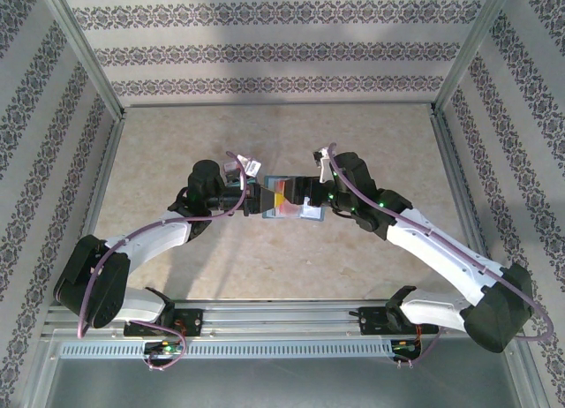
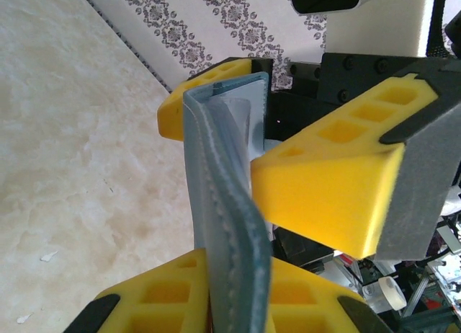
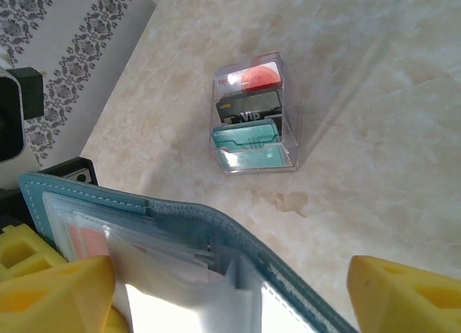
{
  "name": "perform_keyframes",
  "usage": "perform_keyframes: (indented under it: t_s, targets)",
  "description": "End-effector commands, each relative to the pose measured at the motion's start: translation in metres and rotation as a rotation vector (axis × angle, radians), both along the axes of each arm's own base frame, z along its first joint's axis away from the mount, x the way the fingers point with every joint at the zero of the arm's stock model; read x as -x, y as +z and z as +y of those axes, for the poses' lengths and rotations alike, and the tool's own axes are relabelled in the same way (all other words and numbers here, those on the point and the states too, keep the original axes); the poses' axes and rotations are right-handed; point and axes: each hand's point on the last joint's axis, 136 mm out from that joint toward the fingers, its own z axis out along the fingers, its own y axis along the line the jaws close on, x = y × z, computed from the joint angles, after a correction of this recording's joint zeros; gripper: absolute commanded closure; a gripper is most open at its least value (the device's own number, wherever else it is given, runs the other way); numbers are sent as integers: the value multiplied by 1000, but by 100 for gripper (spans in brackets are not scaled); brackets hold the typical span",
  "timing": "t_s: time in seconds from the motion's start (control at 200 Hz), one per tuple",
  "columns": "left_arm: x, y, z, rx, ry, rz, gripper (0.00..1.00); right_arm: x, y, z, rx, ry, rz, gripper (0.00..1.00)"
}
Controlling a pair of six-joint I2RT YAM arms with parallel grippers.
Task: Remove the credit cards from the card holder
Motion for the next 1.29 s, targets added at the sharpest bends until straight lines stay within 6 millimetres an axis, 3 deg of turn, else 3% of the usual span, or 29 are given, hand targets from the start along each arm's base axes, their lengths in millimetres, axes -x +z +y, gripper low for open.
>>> perform_keyframes:
  t_s: [0.0,0.295,0.515,0.869,1.109,1.289]
  targets:
    - [3,26,0,49,-14,-87,83,-2,-7,-8,69,-42,10,26]
    - [2,24,1,40,-1,-82,83,1,-16,-28,114,-96,16,31]
    - [1,6,6,-37,38,-43,89,5,-15,-49,94,-146,8,27]
    - [3,-21,10,-138,107,34,91,17,-30,-111,204,-359,62,30]
    - [-4,-68,-4,-177,224,177,94,22,-24,-110,206,-345,59,39]
    - [-4,-97,-23,-188,213,276,93,22,-34,-88,196,-268,93,53]
